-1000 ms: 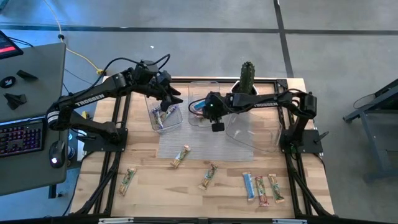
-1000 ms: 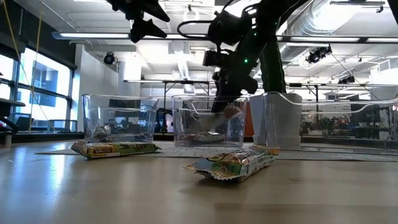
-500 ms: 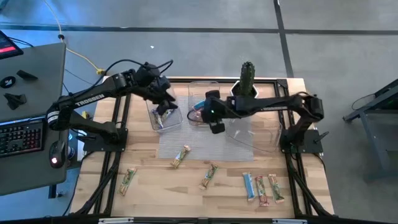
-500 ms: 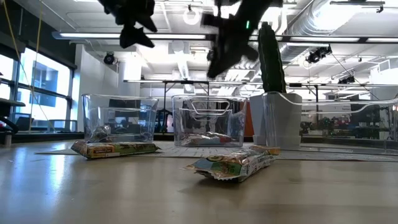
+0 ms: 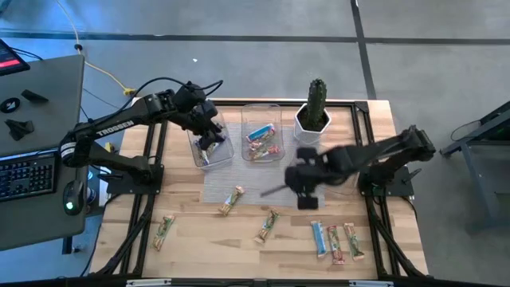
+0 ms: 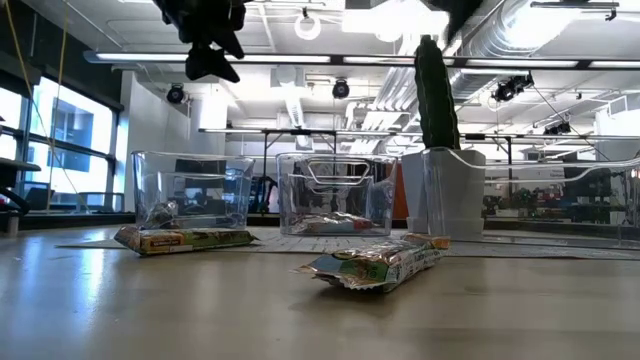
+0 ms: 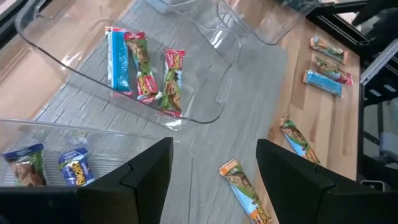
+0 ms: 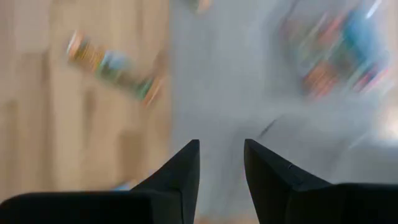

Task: Pick and place Granola Bars by type
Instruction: Put the red granola bar into the middle bin

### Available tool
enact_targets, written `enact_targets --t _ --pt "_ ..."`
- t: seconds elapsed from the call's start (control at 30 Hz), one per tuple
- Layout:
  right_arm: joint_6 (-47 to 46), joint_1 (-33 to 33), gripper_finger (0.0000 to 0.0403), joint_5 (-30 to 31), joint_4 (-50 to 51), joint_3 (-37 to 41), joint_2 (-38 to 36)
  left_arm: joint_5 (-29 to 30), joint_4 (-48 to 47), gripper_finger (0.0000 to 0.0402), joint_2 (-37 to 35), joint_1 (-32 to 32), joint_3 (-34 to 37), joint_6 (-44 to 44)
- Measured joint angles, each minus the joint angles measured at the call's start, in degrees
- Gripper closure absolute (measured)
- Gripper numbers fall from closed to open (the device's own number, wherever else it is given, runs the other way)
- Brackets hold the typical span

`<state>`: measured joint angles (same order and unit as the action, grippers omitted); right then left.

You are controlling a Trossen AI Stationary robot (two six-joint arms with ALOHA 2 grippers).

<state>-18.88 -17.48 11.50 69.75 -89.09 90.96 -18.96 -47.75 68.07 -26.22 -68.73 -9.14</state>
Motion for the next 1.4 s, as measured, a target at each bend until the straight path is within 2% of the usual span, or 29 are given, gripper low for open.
enact_targets --t 0.2,0.3,0.4,0.6,0.7,0.87,1.4 --pt "-23.1 -9.0 0.0294 -14.71 -1.3 11.99 0.09 1.62 -0.47 0.0174 0.0 0.0 0.0 0.09" --pt "-30.82 -13.19 0.0294 -20.83 -3.87 17.62 0.15 1.62 -0.44 0.0174 0.0 0.0 0.0 0.08" --pt "-34.69 -16.91 0.0294 -23.85 -7.72 22.55 0.11 1.62 -0.42 0.0174 0.0 0.0 0.0 0.08" --pt "-38.73 -22.41 0.0294 -24.79 -18.12 32.21 0.11 1.77 0.27 0.0174 0.0 0.0 0.0 -0.09" --pt "-41.45 -23.52 0.0294 -27.18 -23.22 36.12 0.11 1.75 1.11 0.0174 0.0 0.0 0.0 -0.39" --pt "-47.2 -24.65 0.0294 -27.08 -30.61 40.42 0.11 2.03 1.38 0.0174 0.0 0.0 0.0 -1.67" --pt "-48.12 -20.92 0.0295 -18.59 -34.96 42.28 0.07 2.18 1.38 0.0174 0.0 0.0 0.0 -1.84"
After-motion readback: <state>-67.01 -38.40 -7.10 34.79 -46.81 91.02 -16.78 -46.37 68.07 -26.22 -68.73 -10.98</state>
